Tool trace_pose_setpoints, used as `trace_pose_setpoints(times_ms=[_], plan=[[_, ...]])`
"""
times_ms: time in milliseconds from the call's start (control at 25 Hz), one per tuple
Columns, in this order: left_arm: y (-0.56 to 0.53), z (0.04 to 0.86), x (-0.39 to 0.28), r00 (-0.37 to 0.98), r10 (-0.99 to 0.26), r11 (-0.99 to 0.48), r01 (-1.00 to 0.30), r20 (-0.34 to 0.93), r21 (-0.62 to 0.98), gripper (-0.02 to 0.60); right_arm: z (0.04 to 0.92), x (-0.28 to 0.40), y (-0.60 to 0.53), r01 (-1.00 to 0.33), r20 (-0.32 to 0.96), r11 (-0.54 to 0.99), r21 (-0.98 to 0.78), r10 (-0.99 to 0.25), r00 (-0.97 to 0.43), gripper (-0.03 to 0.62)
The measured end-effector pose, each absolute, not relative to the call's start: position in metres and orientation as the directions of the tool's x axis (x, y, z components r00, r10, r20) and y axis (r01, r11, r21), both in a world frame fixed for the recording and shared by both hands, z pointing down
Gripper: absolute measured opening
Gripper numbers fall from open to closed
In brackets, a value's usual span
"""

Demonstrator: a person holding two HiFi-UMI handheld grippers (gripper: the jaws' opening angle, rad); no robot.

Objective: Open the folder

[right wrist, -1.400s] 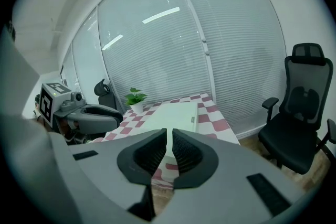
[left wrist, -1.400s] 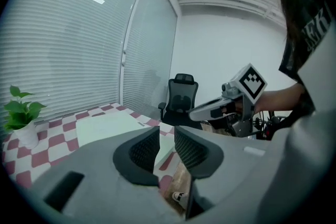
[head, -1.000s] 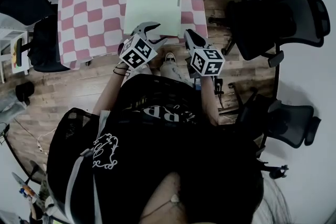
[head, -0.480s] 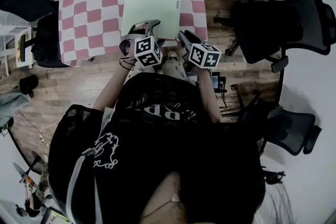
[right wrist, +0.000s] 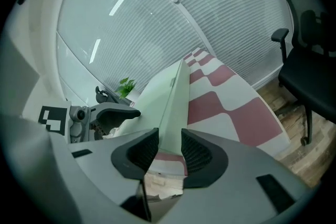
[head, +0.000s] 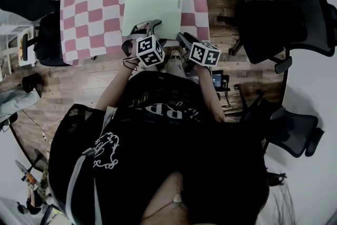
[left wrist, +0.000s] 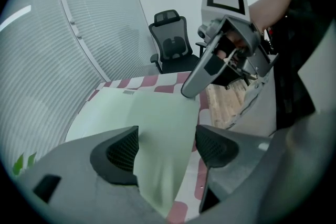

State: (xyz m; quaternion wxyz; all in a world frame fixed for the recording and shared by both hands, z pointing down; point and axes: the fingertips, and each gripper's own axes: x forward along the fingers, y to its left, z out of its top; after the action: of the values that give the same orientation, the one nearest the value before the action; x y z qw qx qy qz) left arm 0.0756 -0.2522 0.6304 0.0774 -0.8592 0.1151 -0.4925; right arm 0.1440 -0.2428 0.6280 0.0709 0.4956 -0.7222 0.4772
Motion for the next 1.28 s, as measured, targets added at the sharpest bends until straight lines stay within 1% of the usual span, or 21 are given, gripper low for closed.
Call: trace_pose_setpoints(times_ms=[120, 200, 240, 320, 400, 560, 720, 840, 920, 1040, 1280], plan=[[-0.252, 0.623, 0.074, 0.518, -0.261, -0.965, -0.164, 0.814, -0.205, 0.333, 0.630, 0.146, -0.243, -0.774, 0.565, 0.048, -0.631, -0.655, -0.501, 0.115], [-0.250, 0.617, 0.074, 0.545, -0.248, -0.967, -0.193, 0.801, -0.168, 0.310, 0.631, 0.146, -0.243, -0.772, 0.565, 0.045, -0.635, -0.654, -0.503, 0.115], [-0.248, 0.614, 0.073, 0.557, -0.241, -0.968, -0.199, 0.795, -0.154, 0.288, 0.630, 0.145, -0.243, -0.771, 0.564, 0.049, -0.635, -0.653, -0.506, 0.115], [-0.242, 0.611, 0.074, 0.576, -0.234, -0.969, -0.199, 0.783, -0.143, 0.212, 0.629, 0.143, -0.243, -0.777, 0.560, 0.074, -0.625, -0.650, -0.513, 0.115], [-0.238, 0.609, 0.075, 0.580, -0.240, -0.968, -0.197, 0.778, -0.152, 0.163, 0.628, 0.142, -0.244, -0.791, 0.562, 0.104, -0.603, -0.648, -0.515, 0.115], [-0.236, 0.604, 0.075, 0.585, -0.252, -0.964, -0.217, 0.771, -0.151, 0.115, 0.626, 0.142, -0.244, -0.811, 0.571, 0.136, -0.569, -0.644, -0.509, 0.114], [-0.239, 0.594, 0.073, 0.630, -0.264, -0.947, -0.313, 0.730, -0.072, 0.075, 0.625, 0.141, -0.245, -0.825, 0.576, 0.162, -0.542, -0.643, -0.504, 0.114], [-0.247, 0.582, 0.069, 0.681, -0.265, -0.893, -0.441, 0.683, 0.093, 0.061, 0.624, 0.141, -0.245, -0.832, 0.578, 0.173, -0.527, -0.645, -0.500, 0.114], [-0.251, 0.569, 0.066, 0.715, -0.265, -0.851, -0.490, 0.647, 0.192, 0.057, 0.624, 0.142, -0.244, -0.834, 0.578, 0.175, -0.524, -0.646, -0.499, 0.114], [-0.257, 0.547, 0.066, 0.765, -0.291, -0.831, -0.500, 0.575, 0.244, 0.054, 0.624, 0.143, -0.244, -0.835, 0.580, 0.174, -0.521, -0.646, -0.496, 0.114], [-0.272, 0.506, 0.043, 0.791, -0.403, -0.757, -0.571, 0.460, 0.319, 0.054, 0.624, 0.142, -0.245, -0.851, 0.596, 0.192, -0.489, -0.638, -0.487, 0.114]])
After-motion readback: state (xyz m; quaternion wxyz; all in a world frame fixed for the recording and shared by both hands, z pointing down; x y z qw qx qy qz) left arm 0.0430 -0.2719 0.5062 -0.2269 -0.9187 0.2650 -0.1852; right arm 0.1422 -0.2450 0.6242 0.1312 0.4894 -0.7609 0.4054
